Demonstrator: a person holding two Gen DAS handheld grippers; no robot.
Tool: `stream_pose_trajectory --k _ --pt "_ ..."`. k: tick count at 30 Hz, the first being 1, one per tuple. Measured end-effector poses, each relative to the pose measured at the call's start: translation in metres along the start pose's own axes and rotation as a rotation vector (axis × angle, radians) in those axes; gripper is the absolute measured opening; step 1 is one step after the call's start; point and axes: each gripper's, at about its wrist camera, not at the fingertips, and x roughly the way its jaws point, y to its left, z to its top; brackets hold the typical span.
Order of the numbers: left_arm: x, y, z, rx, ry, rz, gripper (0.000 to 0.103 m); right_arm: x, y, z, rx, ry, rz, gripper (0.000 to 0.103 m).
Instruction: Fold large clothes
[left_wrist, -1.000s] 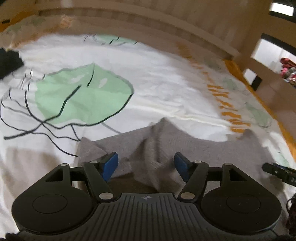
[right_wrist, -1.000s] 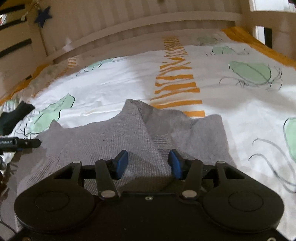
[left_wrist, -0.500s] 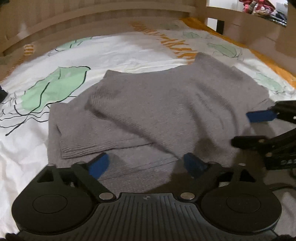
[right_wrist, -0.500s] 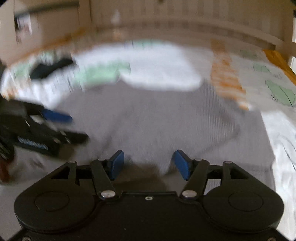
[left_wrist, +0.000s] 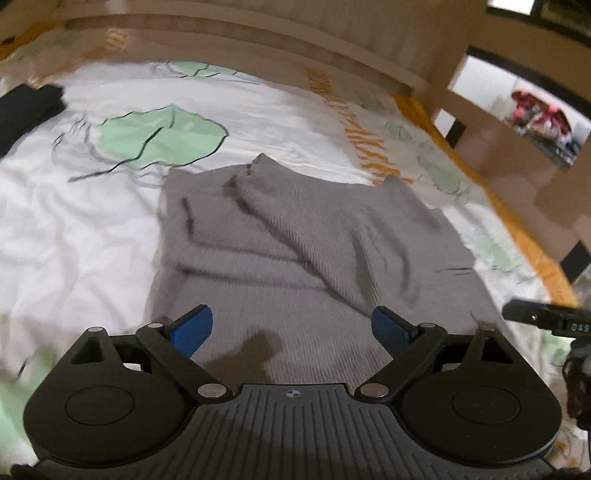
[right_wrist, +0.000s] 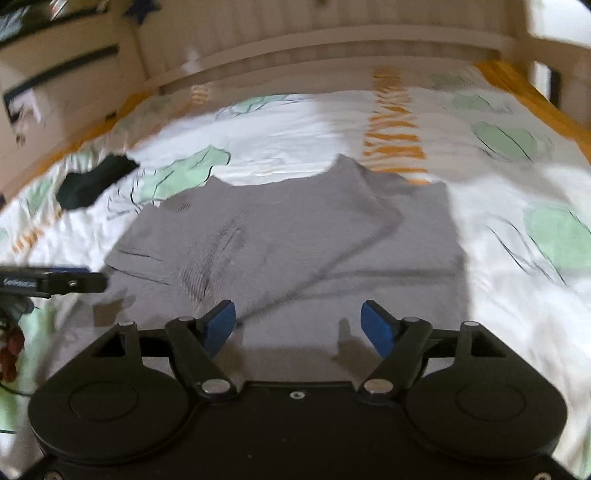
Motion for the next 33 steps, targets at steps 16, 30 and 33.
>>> stream_pose_trajectory --k 16,30,33 --pt "-0.037 -0.005 -0.090 -0.014 0.204 -0.024 0.094 -0.068 -0.064 -0.082 0.343 0.218 0.014 0.089" --pt "-0.048 -0.024 -0.111 0.115 0.228 0.092 0.094 -0.061 -0.041 -0.101 0.271 0.314 0.074 0.093" --pt "-0.053 -0.009 -0.119 0.054 0.270 0.090 0.093 -0.059 -0.043 -0.101 0.269 0.332 0.095 0.094"
